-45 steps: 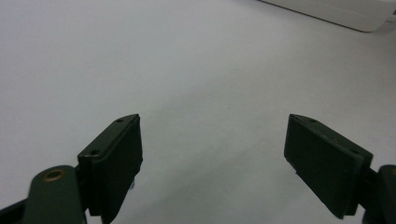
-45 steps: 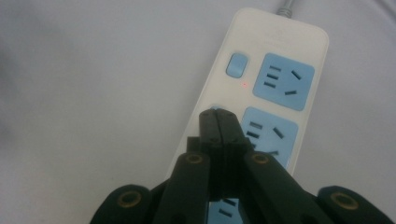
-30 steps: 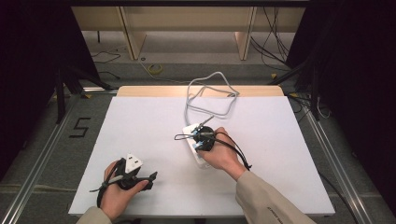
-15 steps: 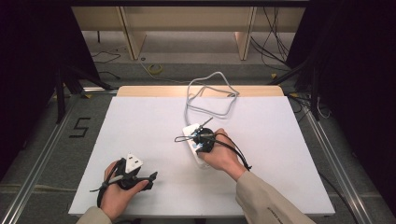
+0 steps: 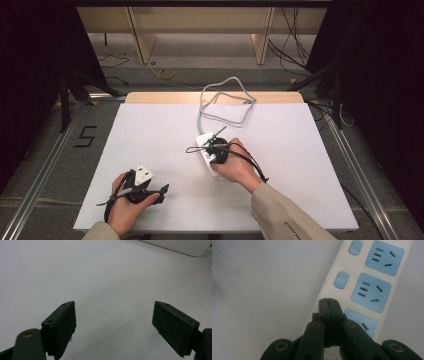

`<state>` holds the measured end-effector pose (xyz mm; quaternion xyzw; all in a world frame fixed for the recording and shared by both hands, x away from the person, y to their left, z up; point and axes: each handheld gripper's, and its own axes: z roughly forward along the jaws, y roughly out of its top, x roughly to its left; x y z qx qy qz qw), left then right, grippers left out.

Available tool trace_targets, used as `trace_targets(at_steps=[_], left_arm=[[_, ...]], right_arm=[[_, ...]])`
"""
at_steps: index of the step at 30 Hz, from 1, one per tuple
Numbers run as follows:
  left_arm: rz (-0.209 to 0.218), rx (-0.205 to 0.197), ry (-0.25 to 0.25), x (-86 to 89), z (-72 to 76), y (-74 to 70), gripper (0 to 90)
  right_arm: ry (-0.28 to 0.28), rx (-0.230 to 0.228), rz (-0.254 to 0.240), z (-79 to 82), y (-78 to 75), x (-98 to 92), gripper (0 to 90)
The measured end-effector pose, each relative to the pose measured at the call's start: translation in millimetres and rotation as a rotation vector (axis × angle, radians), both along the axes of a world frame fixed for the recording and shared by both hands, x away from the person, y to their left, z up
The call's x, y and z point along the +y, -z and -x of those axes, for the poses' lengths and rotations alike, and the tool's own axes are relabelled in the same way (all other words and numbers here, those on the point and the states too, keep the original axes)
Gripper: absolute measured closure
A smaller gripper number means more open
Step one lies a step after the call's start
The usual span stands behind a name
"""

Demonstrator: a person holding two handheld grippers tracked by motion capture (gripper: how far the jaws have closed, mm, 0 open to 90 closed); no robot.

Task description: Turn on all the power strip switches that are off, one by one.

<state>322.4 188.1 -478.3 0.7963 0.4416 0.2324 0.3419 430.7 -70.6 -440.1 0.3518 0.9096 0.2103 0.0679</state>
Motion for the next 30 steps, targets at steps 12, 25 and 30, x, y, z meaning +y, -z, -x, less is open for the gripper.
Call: trace_targets(at_steps=[12,25,30], left_arm=[[0.001,0.001,-0.001,0.5,-0.3,0.4,19.2],[0.004,0.003,0.000,0.1,-0.5,1.0,19.2],[0.002,0.003,0.002,0.3,-0.2,0.7,19.2]], right_arm=[[-0.010,-0.022,0.003,1.8,0.4,0.3,90.0],[-0.017,-0.078,-0.049,4.9,-2.6,-9.2,90.0],[-0.015,-0.093,-0.070,4.4,-7.4,-15.0,90.0]])
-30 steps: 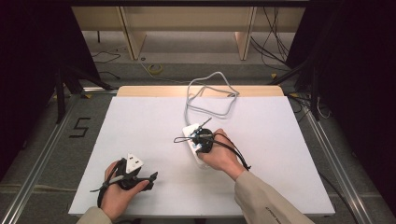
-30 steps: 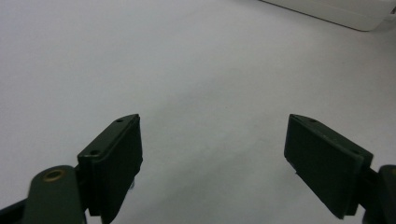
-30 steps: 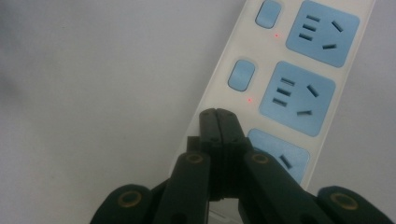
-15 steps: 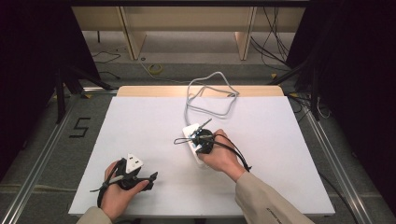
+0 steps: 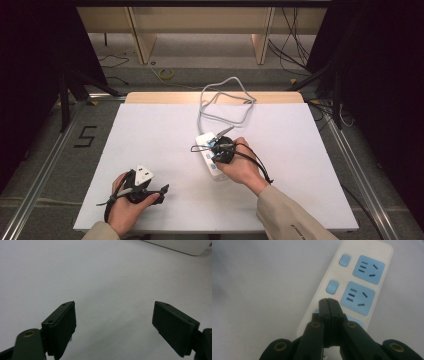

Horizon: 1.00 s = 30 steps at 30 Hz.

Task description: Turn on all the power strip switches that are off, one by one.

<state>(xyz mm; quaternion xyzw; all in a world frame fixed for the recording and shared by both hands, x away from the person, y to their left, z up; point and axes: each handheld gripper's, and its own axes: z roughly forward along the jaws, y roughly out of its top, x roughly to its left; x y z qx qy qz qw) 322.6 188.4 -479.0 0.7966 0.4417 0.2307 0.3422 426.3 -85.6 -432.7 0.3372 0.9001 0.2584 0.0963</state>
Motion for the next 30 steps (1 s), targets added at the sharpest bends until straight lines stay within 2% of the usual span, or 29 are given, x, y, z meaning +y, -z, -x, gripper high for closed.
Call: trace_targets(at_steps=[12,30], left_arm=[[0.003,0.000,-0.003,-0.6,0.1,0.3,19.3],[0.005,0.000,-0.005,0.2,0.4,0.6,19.3]], right_arm=[[0.014,-0.009,-0.027,0.3,-2.1,-16.7,88.9],[0.030,-0.043,-0.058,3.7,-5.7,-42.4,77.1]])
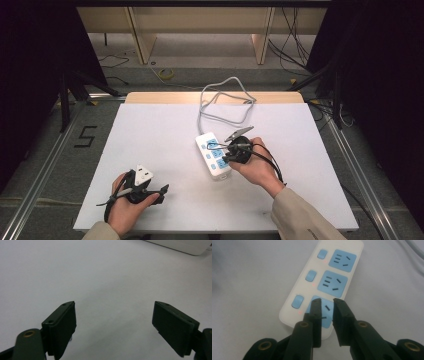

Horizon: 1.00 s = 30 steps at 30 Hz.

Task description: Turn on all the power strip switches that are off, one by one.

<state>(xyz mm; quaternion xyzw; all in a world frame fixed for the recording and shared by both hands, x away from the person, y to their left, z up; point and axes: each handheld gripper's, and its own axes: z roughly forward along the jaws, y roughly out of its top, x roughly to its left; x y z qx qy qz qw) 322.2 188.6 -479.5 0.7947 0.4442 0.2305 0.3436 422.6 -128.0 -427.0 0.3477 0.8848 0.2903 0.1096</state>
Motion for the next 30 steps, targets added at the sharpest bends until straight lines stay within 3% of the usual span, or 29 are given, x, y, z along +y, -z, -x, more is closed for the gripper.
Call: trace_targets(at_steps=[18,30], left_arm=[[0.001,0.009,0.000,1.3,-0.3,1.4,19.4],[0.003,0.016,-0.004,0.6,-0.4,2.6,19.3]], right_arm=[[0.056,-0.019,-0.066,10.0,2.6,-42.3,60.1],[0.135,-0.045,-0.103,16.6,10.3,-80.8,51.3]])
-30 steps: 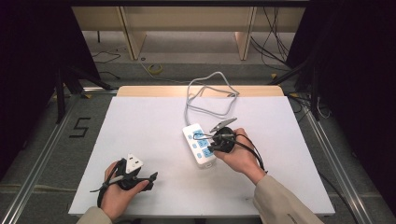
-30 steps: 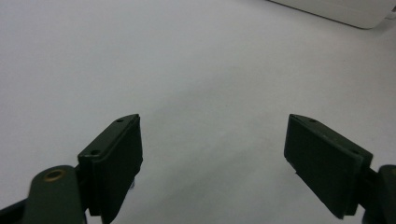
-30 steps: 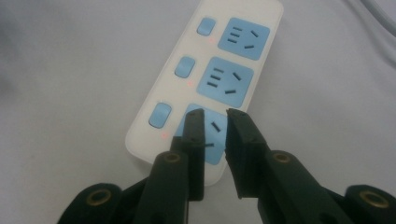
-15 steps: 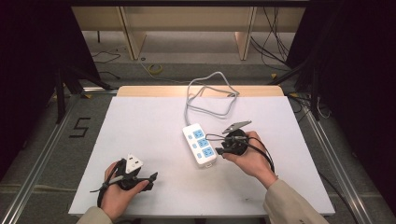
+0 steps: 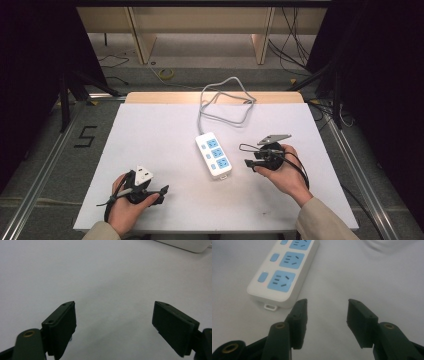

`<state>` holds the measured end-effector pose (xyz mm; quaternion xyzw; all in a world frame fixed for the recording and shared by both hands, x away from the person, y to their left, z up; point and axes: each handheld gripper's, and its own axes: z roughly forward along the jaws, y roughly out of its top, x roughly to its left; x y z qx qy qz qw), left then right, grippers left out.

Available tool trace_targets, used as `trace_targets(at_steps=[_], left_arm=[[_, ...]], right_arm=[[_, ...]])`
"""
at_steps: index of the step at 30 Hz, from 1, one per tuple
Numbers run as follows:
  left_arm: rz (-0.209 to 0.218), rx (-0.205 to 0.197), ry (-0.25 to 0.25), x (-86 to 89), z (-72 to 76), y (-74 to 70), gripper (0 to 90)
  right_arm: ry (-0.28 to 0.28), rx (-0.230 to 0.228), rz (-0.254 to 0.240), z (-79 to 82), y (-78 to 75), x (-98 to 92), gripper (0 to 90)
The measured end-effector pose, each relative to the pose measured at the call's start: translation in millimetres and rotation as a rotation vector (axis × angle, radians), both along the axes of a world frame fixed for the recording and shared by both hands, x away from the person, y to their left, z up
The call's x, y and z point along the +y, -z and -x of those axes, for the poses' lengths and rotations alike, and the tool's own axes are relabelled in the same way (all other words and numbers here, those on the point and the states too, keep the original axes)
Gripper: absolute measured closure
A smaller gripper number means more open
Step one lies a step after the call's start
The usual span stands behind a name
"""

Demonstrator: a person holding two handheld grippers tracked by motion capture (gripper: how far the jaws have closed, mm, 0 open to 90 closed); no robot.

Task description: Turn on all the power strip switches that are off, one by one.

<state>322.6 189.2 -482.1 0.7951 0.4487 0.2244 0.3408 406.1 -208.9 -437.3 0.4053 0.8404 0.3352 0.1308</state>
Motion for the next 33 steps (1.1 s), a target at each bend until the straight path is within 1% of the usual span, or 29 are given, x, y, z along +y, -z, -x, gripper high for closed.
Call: trace_targets(at_steps=[3,7,13,16,18,25,33], left_arm=[[-0.003,0.001,0.002,0.3,0.1,-0.1,19.3],[-0.005,0.003,0.003,0.3,0.2,-0.2,19.3],[-0.007,0.004,0.004,1.1,0.0,-0.1,19.3],[-0.008,0.006,0.003,1.5,0.1,0.0,19.2],[-0.011,0.005,0.004,1.8,-0.2,0.0,19.2],[-0.012,0.009,0.002,1.9,-0.8,0.2,18.7],[-0.005,0.012,-0.004,3.4,-4.7,2.5,17.9]], right_arm=[[0.009,0.004,-0.002,2.7,2.3,-7.4,50.9],[0.033,-0.003,-0.014,6.8,6.1,-15.4,48.6],[0.035,-0.015,-0.029,13.2,15.1,-21.7,46.5],[0.035,-0.033,-0.038,17.3,19.7,-25.9,46.9],[0.042,-0.045,-0.058,19.9,21.9,-29.4,47.2],[0.067,-0.075,-0.092,26.6,24.7,-39.3,48.2],[0.072,-0.083,-0.104,29.7,26.2,-40.5,48.5]])
